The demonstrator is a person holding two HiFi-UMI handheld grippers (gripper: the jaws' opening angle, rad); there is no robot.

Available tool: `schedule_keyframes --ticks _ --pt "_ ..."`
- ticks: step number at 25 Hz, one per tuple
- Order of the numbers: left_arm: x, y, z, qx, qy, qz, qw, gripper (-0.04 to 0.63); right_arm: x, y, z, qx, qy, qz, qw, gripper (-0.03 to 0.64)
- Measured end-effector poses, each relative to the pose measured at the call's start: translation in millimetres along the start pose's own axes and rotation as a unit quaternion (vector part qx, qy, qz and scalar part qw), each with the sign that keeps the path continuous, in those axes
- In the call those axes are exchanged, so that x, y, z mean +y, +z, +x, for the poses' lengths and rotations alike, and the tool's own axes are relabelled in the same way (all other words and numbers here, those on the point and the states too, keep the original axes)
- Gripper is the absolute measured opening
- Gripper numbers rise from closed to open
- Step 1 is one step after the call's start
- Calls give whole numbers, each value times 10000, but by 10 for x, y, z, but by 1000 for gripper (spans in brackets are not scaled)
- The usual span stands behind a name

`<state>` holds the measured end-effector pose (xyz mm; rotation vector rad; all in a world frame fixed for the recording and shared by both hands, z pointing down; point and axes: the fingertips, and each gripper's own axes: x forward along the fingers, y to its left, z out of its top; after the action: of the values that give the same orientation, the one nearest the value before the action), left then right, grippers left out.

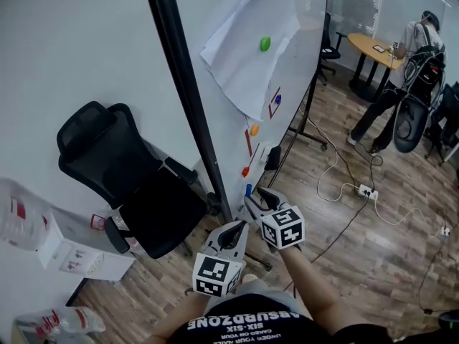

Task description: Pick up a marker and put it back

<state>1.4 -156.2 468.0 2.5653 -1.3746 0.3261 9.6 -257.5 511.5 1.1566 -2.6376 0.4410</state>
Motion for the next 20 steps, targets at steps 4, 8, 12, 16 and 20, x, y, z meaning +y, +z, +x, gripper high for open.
schedule_keyframes --ticks 4,8,12,16,20 --pt "-7 -9 16 -7 46 3 10000 3 -10 -22 93 159 163 -78 9997 152" --pt "4 -24 29 -13 83 -32 10000 3 -25 -60 174 331 261 -131 9990 152" --pt "4 -35 40 -4 93 -57 9999 3 -33 -112 237 539 304 -138 9980 152" --pt "11 -46 47 7 101 -66 9999 3 -47 -144 280 674 323 -144 9971 143" --pt "34 -39 32 -4 121 -95 9999 3 -56 -152 295 711 279 -145 9970 100"
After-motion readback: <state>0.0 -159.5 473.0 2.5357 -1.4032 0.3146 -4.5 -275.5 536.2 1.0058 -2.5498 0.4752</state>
